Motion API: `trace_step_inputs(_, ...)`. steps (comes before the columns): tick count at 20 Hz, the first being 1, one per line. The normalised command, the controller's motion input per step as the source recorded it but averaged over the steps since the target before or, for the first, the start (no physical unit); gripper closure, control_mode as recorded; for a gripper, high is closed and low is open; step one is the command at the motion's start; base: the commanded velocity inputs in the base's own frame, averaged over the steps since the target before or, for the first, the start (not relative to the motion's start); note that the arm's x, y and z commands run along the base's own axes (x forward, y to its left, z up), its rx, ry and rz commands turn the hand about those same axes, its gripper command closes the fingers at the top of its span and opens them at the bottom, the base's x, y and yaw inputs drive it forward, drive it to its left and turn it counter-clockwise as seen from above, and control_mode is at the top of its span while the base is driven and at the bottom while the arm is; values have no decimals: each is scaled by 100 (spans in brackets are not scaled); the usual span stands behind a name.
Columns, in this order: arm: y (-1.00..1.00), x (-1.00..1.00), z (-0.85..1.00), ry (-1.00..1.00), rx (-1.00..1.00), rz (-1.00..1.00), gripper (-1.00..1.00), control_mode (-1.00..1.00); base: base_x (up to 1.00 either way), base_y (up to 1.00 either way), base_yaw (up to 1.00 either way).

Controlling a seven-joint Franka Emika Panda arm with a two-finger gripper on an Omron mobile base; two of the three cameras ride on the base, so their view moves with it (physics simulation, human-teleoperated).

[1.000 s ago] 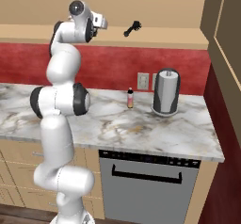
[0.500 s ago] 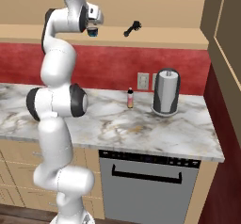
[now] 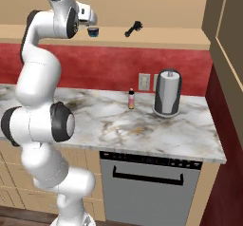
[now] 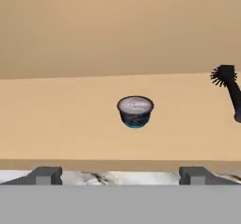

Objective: Pick the yogurt and yogurt from the counter and place them in the cabinets closest to them.

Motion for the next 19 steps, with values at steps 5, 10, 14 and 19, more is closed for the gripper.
trace_step_inputs(5, 0, -100, 3, -36, 0, 0, -100, -100, 0, 0, 0)
trace_step_inputs(10, -4, -85, 8, -35, 2, -4, -100, -100, 0, 0, 0)
trace_step_inputs(14, -4, -75, 11, -33, 1, -7, -100, -100, 0, 0, 0)
trace_step_inputs(19, -6, -68, 8, -31, 0, -10, -100, -100, 0, 0, 0)
